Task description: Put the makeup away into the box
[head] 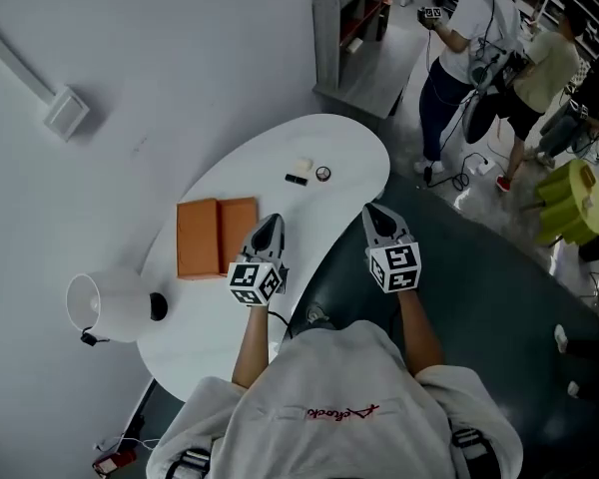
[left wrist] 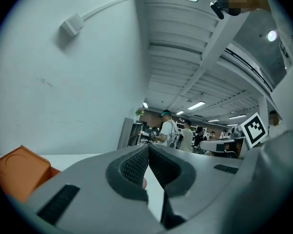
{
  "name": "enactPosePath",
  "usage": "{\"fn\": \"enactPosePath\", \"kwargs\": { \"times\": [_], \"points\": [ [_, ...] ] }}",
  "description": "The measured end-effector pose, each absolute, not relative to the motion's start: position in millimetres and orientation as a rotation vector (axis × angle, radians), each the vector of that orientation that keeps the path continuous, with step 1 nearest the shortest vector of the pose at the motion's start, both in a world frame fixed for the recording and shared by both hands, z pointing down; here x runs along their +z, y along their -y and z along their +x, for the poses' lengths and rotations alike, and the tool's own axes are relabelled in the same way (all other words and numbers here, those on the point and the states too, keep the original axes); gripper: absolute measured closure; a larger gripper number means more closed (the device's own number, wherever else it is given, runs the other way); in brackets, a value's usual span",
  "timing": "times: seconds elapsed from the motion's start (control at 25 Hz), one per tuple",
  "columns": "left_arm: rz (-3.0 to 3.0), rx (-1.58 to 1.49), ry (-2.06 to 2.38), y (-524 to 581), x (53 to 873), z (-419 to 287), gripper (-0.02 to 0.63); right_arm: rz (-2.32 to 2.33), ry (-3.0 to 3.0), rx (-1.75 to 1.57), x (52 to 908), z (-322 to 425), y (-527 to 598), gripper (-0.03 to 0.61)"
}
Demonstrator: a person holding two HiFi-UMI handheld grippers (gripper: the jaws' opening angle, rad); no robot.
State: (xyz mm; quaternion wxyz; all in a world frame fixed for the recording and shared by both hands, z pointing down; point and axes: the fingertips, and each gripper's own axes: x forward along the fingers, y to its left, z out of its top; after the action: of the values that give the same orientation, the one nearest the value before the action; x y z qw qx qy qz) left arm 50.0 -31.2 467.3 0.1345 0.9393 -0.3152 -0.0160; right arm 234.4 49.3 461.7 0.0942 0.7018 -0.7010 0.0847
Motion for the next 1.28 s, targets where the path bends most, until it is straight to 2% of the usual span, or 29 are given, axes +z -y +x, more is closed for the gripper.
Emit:
{"fn": "enactPosePath", "kwargs": {
  "times": [0.52, 1.28],
  "points": [
    [2.674, 0.023, 0.888, 77, 502, 53, 0.603, 2.002, 2.093, 0.294, 482, 223, 17, 0.558],
    [2.516, 0.17, 1.099, 155, 552, 91, 0.603, 1.78, 2.23, 0.489, 548, 267, 144, 0.558]
  ]
}}
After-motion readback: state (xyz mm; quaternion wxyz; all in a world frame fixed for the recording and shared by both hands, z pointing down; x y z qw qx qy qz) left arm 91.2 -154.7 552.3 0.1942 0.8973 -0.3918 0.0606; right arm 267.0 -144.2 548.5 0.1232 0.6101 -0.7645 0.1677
